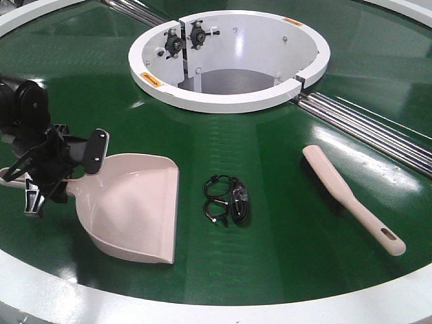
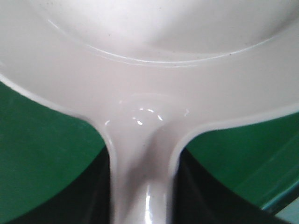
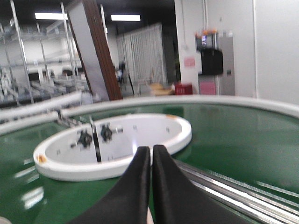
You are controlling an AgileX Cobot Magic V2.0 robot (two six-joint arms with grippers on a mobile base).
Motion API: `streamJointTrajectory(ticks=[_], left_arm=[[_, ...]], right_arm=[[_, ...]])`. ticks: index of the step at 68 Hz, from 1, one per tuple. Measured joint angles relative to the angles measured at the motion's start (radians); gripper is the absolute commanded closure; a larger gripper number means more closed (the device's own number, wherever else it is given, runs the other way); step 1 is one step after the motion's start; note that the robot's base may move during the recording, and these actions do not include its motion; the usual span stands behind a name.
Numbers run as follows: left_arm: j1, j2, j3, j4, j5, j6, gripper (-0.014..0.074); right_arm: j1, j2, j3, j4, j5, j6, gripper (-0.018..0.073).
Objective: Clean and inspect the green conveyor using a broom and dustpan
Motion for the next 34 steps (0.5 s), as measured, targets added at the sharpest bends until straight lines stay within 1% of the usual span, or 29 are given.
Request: streamJointTrajectory(ticks=[8, 16, 27, 34], left_arm=[[0.000, 0.000, 0.000, 0.000, 0.000, 0.000, 0.0521], [0.000, 0.000, 0.000, 0.000, 0.000, 0.000, 0.0521], [0.000, 0.000, 0.000, 0.000, 0.000, 0.000, 0.0521], [0.000, 0.000, 0.000, 0.000, 0.000, 0.000, 0.0521]], right_arm=[[0.000, 0.184, -0.123, 0.003, 0.123, -0.002, 0.0568], [0.000, 0.322, -0.197, 0.017, 0.209, -0.001, 0.0568], [0.000, 0.420, -0.219, 0.019, 0.229, 0.000, 0.0566], [0.000, 0.460, -0.229, -0.009, 0.231, -0.004, 0.0548]])
